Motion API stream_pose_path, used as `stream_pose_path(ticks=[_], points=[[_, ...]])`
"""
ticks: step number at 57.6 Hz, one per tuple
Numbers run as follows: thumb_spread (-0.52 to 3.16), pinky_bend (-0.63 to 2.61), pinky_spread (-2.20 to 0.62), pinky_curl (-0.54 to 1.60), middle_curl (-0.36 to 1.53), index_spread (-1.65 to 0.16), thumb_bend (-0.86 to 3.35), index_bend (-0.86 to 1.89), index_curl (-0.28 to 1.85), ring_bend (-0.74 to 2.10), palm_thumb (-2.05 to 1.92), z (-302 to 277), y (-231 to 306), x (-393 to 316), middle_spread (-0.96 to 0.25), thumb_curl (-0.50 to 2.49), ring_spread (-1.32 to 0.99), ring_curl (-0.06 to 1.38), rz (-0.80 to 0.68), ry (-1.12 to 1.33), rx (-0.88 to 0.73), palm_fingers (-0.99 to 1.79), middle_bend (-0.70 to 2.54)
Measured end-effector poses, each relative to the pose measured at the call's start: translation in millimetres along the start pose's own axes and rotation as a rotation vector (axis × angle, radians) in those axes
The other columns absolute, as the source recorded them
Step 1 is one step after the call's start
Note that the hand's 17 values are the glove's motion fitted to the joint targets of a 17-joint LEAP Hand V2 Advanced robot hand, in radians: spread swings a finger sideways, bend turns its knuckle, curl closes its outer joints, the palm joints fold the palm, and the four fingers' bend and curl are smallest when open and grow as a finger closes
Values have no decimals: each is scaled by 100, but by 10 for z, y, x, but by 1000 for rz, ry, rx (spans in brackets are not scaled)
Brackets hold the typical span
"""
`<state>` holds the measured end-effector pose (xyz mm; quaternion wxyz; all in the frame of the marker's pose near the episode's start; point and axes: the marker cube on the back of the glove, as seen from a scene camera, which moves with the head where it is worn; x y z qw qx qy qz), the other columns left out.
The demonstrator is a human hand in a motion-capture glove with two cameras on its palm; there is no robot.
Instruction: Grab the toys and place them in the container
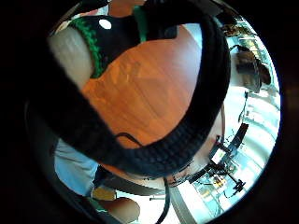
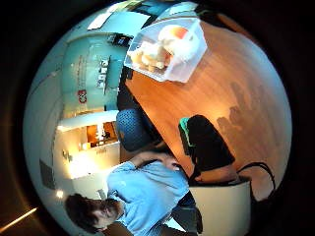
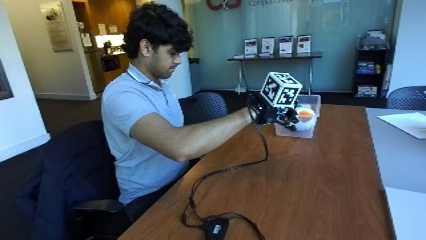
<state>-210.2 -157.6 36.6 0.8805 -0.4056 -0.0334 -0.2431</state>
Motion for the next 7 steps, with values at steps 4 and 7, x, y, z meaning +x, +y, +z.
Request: stream_pose_path(ticks=[4, 7], points=[[151, 99, 8, 33, 24, -30, 0, 16, 27, 27, 0, 160, 138, 76, 3, 31, 1, 35, -2, -3, 20, -9, 15], [152, 98, 8, 32, 24, -30, 0, 18, 28, 26, 0, 234, 208, 117, 2, 31, 1, 34, 2, 2, 38, -8, 15]])
